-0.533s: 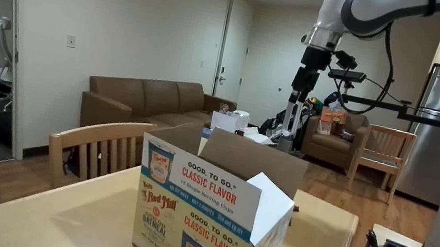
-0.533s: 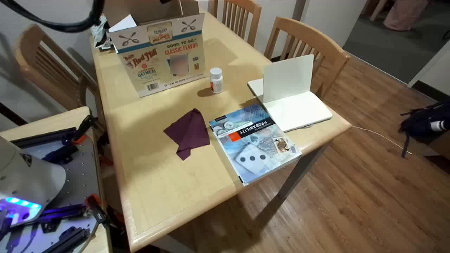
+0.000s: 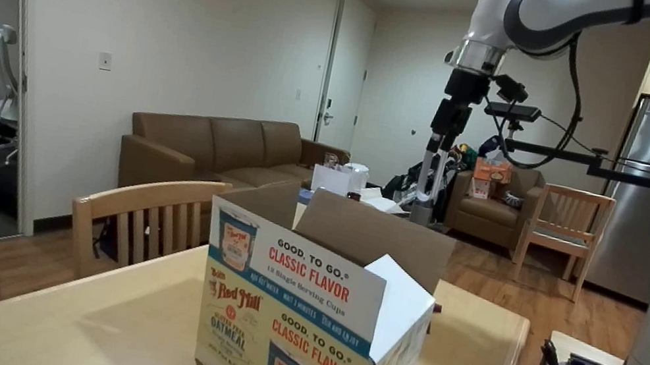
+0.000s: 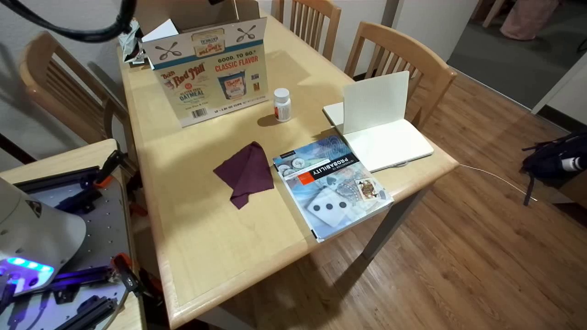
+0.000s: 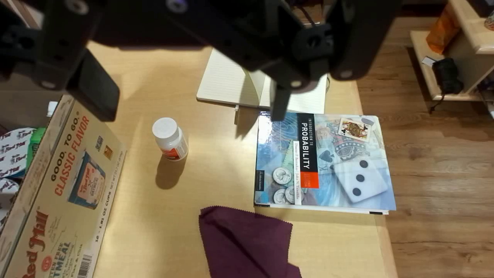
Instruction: Pick up the cloth from the table and put it in the carton box
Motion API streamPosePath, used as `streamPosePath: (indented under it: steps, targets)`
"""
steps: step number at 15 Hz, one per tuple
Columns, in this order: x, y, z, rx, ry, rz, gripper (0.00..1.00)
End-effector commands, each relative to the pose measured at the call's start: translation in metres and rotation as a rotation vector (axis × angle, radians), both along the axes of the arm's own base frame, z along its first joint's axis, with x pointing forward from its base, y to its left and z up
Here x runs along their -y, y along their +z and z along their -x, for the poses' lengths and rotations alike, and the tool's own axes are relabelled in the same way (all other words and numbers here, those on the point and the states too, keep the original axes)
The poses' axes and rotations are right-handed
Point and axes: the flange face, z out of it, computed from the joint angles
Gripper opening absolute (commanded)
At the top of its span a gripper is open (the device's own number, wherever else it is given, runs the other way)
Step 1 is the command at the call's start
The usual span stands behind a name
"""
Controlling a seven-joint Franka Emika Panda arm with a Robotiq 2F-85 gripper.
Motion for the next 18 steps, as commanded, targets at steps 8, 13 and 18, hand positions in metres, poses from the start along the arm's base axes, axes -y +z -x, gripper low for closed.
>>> streamPosePath:
  steps: [8, 13, 18]
  targets:
    - [0.022, -0.015, 0.011, -0.025, -0.054, -0.013, 1.0]
    - [0.05, -0.05, 0.023, -0.086, -0.121, -0.063, 1.0]
    - [0.062, -0.105, 0.04, -0.201, -0.156, -0.131, 1.0]
